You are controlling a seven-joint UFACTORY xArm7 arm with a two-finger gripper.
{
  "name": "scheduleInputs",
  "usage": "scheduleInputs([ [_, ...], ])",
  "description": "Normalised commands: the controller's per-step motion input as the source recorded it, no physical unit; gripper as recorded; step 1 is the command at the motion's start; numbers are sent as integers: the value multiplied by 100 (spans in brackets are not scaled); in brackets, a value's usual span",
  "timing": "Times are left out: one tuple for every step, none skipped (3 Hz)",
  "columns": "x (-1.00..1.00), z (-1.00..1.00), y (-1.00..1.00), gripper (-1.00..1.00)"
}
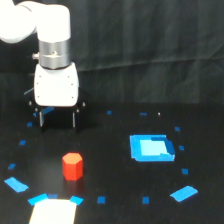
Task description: Pick up the red object from the table
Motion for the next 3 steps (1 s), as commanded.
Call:
scheduleInputs([
  [53, -95, -91, 100],
  [35, -85, -100, 100],
  [18, -100, -100, 100],
])
